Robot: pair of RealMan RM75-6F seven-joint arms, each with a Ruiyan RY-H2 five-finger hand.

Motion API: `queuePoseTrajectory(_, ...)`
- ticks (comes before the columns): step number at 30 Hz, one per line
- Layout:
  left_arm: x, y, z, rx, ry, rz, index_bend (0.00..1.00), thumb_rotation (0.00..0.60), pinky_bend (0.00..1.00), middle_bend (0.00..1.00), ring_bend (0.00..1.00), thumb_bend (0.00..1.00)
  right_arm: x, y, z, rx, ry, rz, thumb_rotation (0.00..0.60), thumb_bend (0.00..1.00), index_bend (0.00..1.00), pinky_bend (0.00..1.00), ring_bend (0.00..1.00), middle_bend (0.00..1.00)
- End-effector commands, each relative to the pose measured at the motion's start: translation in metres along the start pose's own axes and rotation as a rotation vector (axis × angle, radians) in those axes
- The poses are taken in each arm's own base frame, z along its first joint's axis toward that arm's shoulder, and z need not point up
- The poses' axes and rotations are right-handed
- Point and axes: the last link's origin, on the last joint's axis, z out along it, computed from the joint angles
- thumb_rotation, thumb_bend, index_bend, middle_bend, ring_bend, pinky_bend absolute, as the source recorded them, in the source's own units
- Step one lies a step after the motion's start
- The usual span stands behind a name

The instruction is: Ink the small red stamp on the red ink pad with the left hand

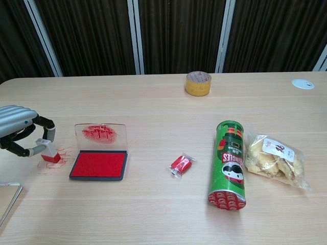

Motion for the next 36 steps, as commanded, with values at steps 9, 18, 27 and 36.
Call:
queuePoseTrajectory(9, -0.004, 0.004, -0.002, -0.016, 0.005, -0.006, 0.36, 0.6, 0.9, 0.33, 0.79, 0.25, 0.001, 0.0, 0.0, 0.0, 0.002, 0.002, 0.6, 0.0, 0.0, 0.0, 0.0, 0.0)
queuePoseTrajectory(18, 0.004, 0.001, -0.007, -0.024, 0.04, -0.014, 0.31, 0.6, 0.9, 0.27, 0.78, 0.19, 0.001, 0.0, 0.0, 0.003, 0.002, 0.005, 0.6, 0.0, 0.0, 0.0, 0.0, 0.0)
queuePoseTrajectory(27, 0.046, -0.01, -0.03, 0.004, 0.216, -0.107, 0.29, 0.6, 0.83, 0.21, 0.7, 0.09, 0.005, -0.002, -0.003, 0.015, 0.01, 0.024, 0.6, 0.0, 0.0, 0.0, 0.0, 0.0)
queuePoseTrajectory(36, 0.095, -0.007, -0.122, 0.253, 0.305, -0.049, 0.0, 0.6, 0.0, 0.0, 0.0, 0.0, 0.013, -0.01, -0.005, 0.055, 0.025, 0.062, 0.6, 0.0, 0.0, 0.0, 0.0, 0.0)
